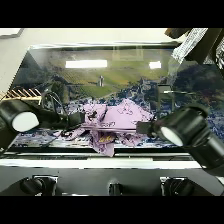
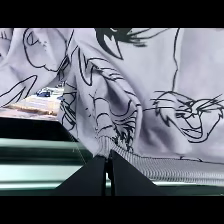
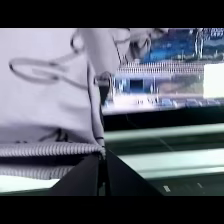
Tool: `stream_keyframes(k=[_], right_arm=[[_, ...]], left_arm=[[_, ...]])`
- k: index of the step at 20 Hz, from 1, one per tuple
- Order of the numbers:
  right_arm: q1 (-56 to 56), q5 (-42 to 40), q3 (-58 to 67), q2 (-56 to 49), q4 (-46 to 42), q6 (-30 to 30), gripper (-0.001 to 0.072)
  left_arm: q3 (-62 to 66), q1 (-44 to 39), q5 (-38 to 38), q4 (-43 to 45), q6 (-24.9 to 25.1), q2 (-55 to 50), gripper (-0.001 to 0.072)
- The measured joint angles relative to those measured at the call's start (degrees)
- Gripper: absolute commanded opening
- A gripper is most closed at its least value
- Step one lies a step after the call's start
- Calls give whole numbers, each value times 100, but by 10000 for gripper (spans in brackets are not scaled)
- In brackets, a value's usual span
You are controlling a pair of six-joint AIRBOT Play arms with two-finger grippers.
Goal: Fold the clothes and pants, and hang the long-sleeved shirts on hangers.
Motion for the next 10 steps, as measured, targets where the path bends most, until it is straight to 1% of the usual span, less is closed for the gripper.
stream_keyframes(k=[3, 6, 8, 10], right_arm=[[175, -507, -146, -319, -514, 496, 25], [238, -1119, -199, -798, -824, 916, 26], [254, -1408, -212, -1043, -990, 1257, 26], [264, -1517, -216, -1185, -1064, 1539, 27]], left_arm=[[-212, -155, 699, 216, -111, -109, 21], [-291, -192, 1327, 363, -179, -457, 21], [-315, -168, 1543, 413, -310, -728, 21], [-326, -140, 1657, 468, -446, -931, 22]])
